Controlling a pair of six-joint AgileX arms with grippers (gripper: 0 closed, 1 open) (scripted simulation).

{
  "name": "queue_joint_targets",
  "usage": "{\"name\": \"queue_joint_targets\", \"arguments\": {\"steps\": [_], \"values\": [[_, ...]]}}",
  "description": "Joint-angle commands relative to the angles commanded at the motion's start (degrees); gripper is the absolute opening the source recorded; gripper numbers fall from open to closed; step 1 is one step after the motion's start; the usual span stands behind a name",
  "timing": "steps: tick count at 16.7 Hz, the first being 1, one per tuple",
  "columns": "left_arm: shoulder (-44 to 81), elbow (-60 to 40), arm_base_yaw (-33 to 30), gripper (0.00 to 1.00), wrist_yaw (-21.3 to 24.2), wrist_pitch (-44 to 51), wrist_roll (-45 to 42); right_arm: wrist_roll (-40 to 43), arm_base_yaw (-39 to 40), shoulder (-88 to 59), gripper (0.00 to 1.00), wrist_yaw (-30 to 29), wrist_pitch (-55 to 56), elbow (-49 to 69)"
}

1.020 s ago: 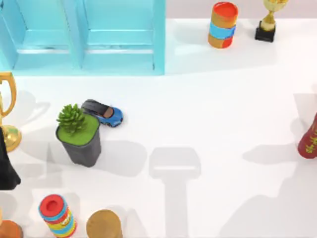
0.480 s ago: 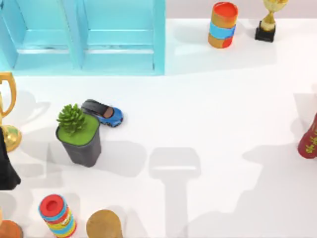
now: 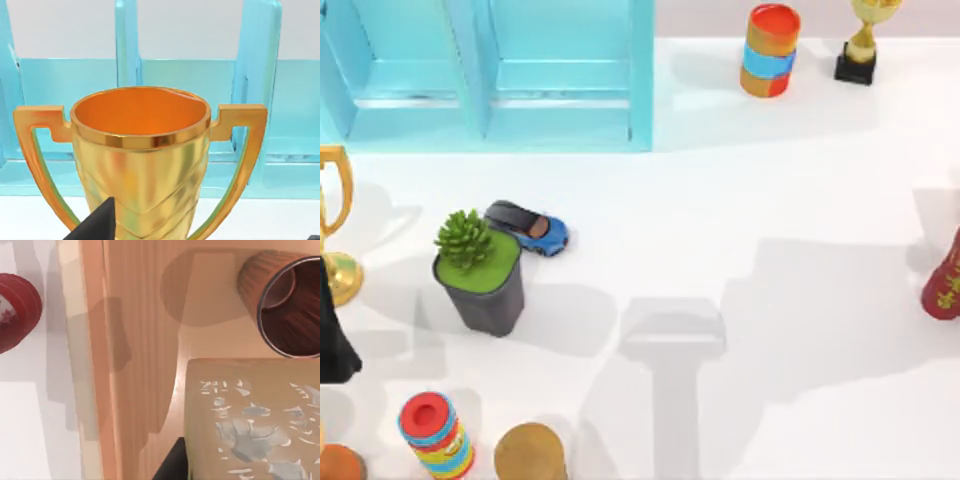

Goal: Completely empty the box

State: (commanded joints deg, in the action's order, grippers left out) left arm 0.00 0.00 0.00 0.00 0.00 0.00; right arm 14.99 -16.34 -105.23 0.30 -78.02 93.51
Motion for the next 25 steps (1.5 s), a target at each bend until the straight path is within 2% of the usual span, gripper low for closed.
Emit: {"name": "queue_joint_targets", "arguments": {"steps": [7, 10, 16, 22, 25], "values": [[0.0, 0.0, 0.0, 1.0, 0.0, 0.0, 0.0, -24.12, 24.06, -25.02, 0.0, -0.47, 1.1, 24.05], [0.0, 0.0, 0.0, 1.0, 0.0, 0.0, 0.0, -29.93, 29.85, -30.83, 0.0, -0.65, 1.49, 29.15], [0.0, 0.0, 0.0, 1.0, 0.0, 0.0, 0.0, -30.84, 30.56, -31.6, 0.0, -0.52, 1.69, 29.54], [0.0, 0.0, 0.0, 1.0, 0.0, 0.0, 0.0, -30.86, 30.74, -32.44, 0.0, -0.65, 10.35, 22.22], [0.0, 0.0, 0.0, 1.0, 0.0, 0.0, 0.0, -30.88, 30.79, -32.75, 0.0, -0.69, 10.94, 21.64]]}}
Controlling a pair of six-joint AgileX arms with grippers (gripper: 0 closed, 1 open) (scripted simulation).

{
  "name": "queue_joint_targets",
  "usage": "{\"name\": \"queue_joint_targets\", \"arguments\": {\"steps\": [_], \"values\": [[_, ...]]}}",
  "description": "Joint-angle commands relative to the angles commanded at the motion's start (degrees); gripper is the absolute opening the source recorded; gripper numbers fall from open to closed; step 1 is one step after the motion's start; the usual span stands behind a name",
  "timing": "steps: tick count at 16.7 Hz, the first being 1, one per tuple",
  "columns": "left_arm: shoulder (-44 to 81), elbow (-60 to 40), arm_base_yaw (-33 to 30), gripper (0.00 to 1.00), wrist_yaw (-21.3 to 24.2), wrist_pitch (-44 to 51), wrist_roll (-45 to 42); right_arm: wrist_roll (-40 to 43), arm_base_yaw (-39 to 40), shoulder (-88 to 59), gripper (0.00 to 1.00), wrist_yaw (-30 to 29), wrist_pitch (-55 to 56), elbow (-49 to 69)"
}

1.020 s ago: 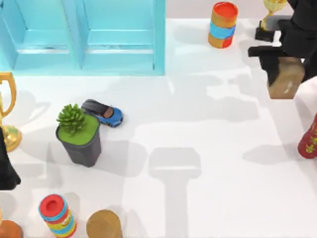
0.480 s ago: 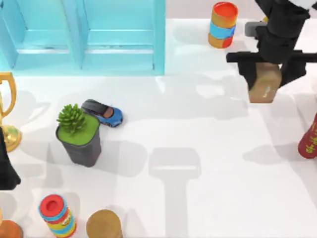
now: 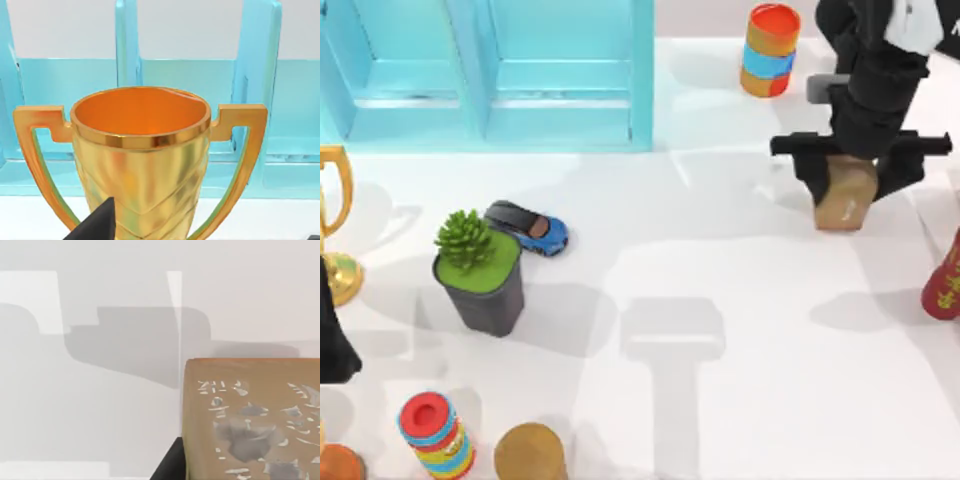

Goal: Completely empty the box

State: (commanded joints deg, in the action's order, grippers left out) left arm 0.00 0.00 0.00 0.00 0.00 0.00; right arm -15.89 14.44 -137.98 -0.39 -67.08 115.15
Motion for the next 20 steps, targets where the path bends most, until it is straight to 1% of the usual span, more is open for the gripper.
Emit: {"name": "queue_joint_targets", "arguments": {"steps": [1, 14, 15, 20], "values": [[0.0, 0.0, 0.0, 1.0, 0.0, 0.0, 0.0, 0.0, 0.0, 0.0, 0.0, 0.0, 0.0, 0.0], [0.0, 0.0, 0.0, 1.0, 0.0, 0.0, 0.0, 0.0, 0.0, 0.0, 0.98, 0.0, 0.0, 0.0], [0.0, 0.0, 0.0, 1.0, 0.0, 0.0, 0.0, 0.0, 0.0, 0.0, 1.0, 0.0, 0.0, 0.0], [0.0, 0.0, 0.0, 1.0, 0.0, 0.0, 0.0, 0.0, 0.0, 0.0, 1.0, 0.0, 0.0, 0.0]]}}
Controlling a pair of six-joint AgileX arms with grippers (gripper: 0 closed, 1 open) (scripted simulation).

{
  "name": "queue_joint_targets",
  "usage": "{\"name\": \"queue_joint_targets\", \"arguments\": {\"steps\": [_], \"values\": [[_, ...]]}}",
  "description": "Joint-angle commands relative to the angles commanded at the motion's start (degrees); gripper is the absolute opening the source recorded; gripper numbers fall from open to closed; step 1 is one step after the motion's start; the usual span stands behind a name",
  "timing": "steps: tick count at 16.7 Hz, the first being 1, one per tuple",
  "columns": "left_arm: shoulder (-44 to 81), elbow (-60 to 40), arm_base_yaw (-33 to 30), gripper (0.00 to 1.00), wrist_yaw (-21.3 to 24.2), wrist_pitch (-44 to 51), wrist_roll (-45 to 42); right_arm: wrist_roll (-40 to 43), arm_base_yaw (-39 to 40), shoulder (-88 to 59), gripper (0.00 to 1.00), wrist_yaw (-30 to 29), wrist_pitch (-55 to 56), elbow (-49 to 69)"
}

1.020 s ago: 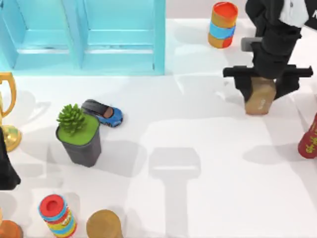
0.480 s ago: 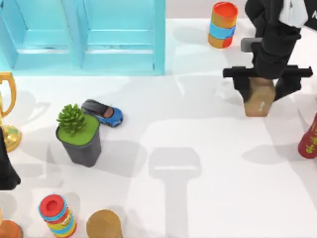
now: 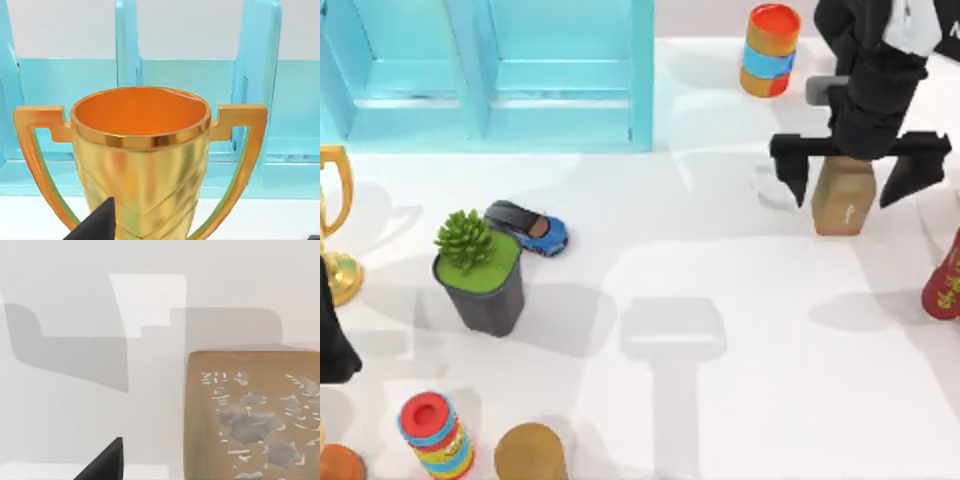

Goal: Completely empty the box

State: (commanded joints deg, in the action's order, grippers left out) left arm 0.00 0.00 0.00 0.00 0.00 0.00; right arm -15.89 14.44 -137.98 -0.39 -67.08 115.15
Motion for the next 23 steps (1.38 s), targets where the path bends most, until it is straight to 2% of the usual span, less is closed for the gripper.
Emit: {"name": "queue_joint_targets", "arguments": {"steps": [5, 14, 20, 23], "values": [[0.0, 0.0, 0.0, 1.0, 0.0, 0.0, 0.0, -0.04, -0.14, -0.02, 1.0, 0.01, -0.97, 0.97], [0.0, 0.0, 0.0, 1.0, 0.0, 0.0, 0.0, 0.1, -0.2, 0.0, 1.0, 0.01, -17.94, 17.94], [0.0, 0.0, 0.0, 1.0, 0.0, 0.0, 0.0, 0.94, -0.97, 0.57, 1.0, 0.02, -17.95, 17.38], [0.0, 0.0, 0.0, 1.0, 0.0, 0.0, 0.0, 6.59, -6.62, 4.11, 1.0, 0.16, -17.32, 13.1]]}}
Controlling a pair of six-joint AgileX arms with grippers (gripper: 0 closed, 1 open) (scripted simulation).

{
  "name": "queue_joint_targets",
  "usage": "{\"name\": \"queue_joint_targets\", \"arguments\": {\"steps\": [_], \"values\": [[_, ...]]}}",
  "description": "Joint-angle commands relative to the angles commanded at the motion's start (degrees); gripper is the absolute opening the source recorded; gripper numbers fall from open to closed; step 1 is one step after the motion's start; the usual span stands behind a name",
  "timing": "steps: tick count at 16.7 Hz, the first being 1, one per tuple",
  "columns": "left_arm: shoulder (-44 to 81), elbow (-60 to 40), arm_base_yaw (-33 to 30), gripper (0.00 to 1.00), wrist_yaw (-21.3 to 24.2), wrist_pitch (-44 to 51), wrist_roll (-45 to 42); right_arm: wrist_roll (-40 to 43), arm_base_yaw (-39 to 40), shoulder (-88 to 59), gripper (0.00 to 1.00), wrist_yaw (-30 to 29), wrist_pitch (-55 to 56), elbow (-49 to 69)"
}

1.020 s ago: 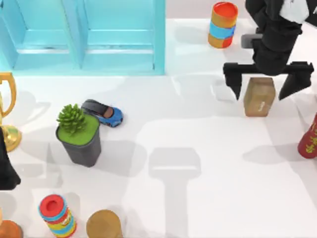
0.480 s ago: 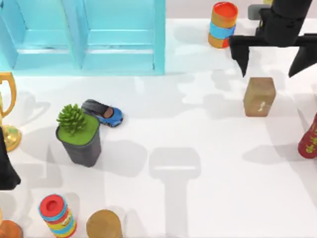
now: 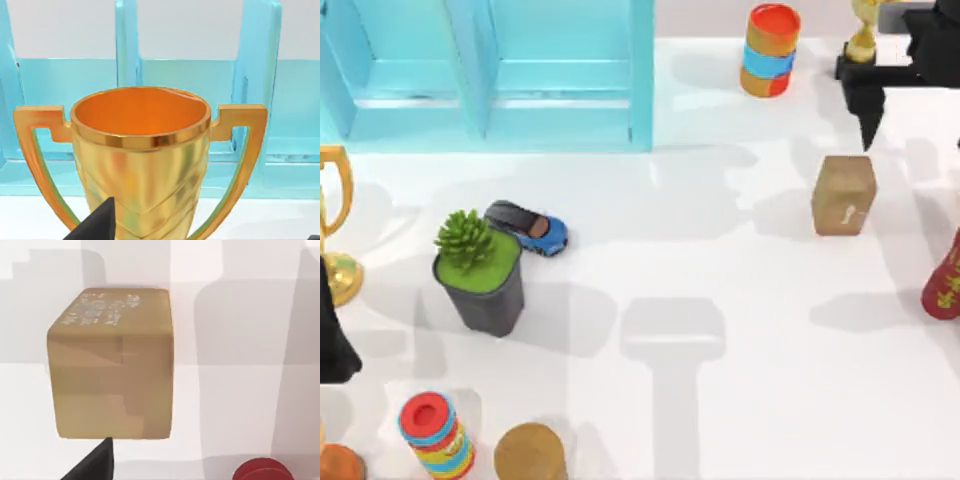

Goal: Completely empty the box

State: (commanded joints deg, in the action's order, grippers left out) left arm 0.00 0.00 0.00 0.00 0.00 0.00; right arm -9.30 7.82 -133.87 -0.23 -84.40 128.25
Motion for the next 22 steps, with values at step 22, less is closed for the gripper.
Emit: {"name": "queue_joint_targets", "arguments": {"steps": [22], "values": [[0.0, 0.0, 0.0, 1.0, 0.0, 0.0, 0.0, 30.97, -31.39, 20.19, 1.0, 0.52, 11.81, -31.69]]}}
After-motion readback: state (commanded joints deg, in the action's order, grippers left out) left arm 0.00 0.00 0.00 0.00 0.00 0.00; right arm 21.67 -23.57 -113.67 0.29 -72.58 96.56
